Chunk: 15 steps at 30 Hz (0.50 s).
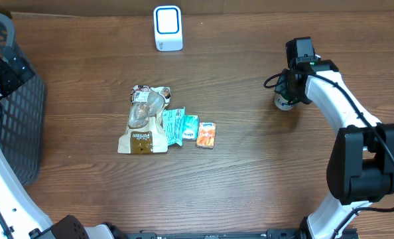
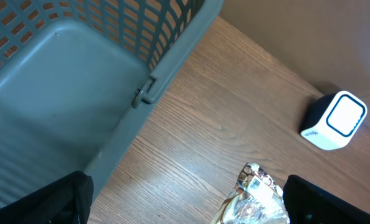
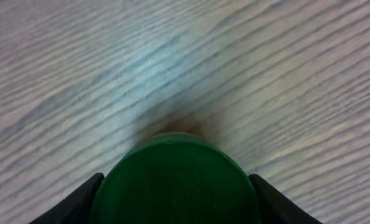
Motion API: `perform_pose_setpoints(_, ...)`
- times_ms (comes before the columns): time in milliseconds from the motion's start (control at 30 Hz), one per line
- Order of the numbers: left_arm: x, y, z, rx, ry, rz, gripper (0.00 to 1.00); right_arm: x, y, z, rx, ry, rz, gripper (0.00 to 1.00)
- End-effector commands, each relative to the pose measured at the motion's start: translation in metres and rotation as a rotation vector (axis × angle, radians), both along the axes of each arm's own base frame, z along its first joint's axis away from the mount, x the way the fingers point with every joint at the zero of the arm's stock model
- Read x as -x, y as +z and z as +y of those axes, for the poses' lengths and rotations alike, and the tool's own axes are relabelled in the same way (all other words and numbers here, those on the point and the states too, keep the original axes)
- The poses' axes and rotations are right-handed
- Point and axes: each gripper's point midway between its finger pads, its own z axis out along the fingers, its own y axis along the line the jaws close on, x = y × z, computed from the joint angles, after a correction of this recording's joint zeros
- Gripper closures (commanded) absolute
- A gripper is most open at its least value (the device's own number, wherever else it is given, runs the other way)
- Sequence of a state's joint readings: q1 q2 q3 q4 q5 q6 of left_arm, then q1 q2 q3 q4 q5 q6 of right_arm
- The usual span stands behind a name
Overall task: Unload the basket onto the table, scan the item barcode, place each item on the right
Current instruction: 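Place jar at right side of table and release right gripper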
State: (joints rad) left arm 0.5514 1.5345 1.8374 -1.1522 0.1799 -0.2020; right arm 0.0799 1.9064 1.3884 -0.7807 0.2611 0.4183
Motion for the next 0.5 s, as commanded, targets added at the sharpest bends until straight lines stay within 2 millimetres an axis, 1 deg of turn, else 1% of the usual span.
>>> perform_pose_setpoints(0,0.0,0.003,0.0,-0.02,-0.014,-0.003,0.0,0.005,0.007,-0.008,0.033,-0.02,-0.015,0.67)
perform_pose_setpoints(33,0.0,0.003,0.0,-0.02,-0.014,-0.003,0.0,0.006,0.006,-0.008,0.032,-0.019,-0.009,0.48)
perform_pose_setpoints(67,0.0,0.003,0.0,-0.02,-0.014,-0.003,0.01,0.007,0.006,-0.008,0.034,-0.016,-0.005,0.24)
perform_pose_setpoints(133,0.0,0.003,0.0,-0.02,-0.014,-0.003,0.0,0.006,0.01,-0.008,0.034,-0.016,-0.007,0.01)
perform_pose_setpoints(167,0.0,0.003,0.0,-0.02,-0.014,-0.003,0.0,0.004,0.016,-0.008,0.033,-0.016,-0.011,0.0)
perform_pose_setpoints(200,0.0,0.003,0.0,-0.02,-0.014,-0.003,0.0,0.001,0.029,-0.008,0.032,-0.016,-0.022,0.0)
perform_pose_setpoints(233,0.0,0.003,0.0,-0.02,-0.014,-0.003,0.0,-0.004,0.048,-0.007,0.028,-0.016,-0.042,0.0)
perform_pose_setpoints(267,0.0,0.003,0.0,-0.02,-0.014,-0.003,0.0,-0.006,0.061,-0.006,0.023,-0.014,-0.056,0.0)
perform_pose_setpoints(300,0.0,0.003,0.0,-0.02,-0.014,-0.003,0.0,-0.009,0.083,-0.001,0.003,-0.004,-0.077,0.0)
perform_pose_setpoints(333,0.0,0.003,0.0,-0.02,-0.014,-0.003,0.0,-0.01,0.102,0.008,-0.034,0.015,-0.091,0.0)
perform_pose_setpoints(367,0.0,0.003,0.0,-0.02,-0.014,-0.003,0.0,-0.008,0.121,0.021,-0.098,0.046,-0.092,0.0)
perform_pose_setpoints(433,0.0,0.003,0.0,-0.02,-0.014,-0.003,0.0,-0.003,0.141,0.042,-0.199,0.091,-0.083,0.0)
perform_pose_setpoints(467,0.0,0.003,0.0,-0.02,-0.014,-0.003,0.0,0.001,0.147,0.054,-0.261,0.117,-0.076,0.0)
